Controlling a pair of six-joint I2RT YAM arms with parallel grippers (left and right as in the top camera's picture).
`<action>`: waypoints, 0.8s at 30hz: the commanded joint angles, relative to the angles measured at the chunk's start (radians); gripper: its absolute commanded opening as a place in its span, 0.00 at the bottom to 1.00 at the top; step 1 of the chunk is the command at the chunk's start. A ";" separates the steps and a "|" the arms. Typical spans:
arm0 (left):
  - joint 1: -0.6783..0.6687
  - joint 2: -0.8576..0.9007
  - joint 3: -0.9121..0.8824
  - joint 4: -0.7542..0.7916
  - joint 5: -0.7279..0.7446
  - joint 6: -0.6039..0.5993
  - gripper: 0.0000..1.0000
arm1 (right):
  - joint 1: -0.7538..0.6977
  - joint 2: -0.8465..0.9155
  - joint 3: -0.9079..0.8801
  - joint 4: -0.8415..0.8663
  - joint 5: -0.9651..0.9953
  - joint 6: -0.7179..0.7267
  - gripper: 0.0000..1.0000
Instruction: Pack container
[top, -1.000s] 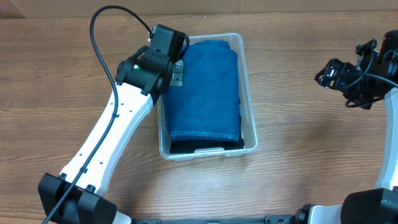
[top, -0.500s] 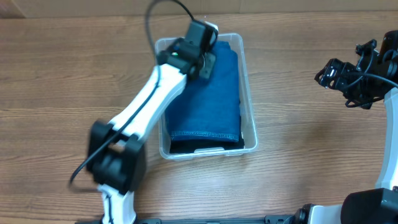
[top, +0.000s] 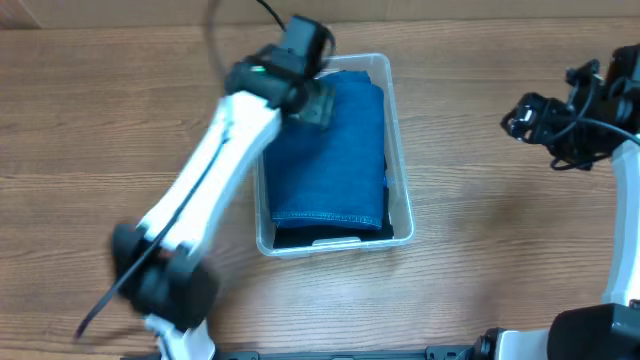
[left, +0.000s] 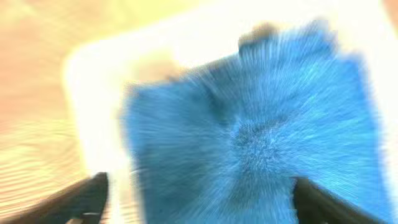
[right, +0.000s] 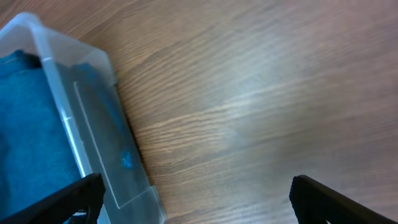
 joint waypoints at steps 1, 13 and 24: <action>0.136 -0.222 0.046 -0.039 -0.053 -0.032 1.00 | 0.147 -0.010 0.013 0.093 0.027 -0.061 1.00; 0.455 -0.403 0.012 -0.259 0.102 -0.027 1.00 | 0.344 -0.193 -0.016 0.283 0.151 0.005 1.00; 0.456 -1.423 -0.743 -0.090 0.048 0.017 1.00 | 0.344 -1.035 -0.640 0.360 0.225 0.026 1.00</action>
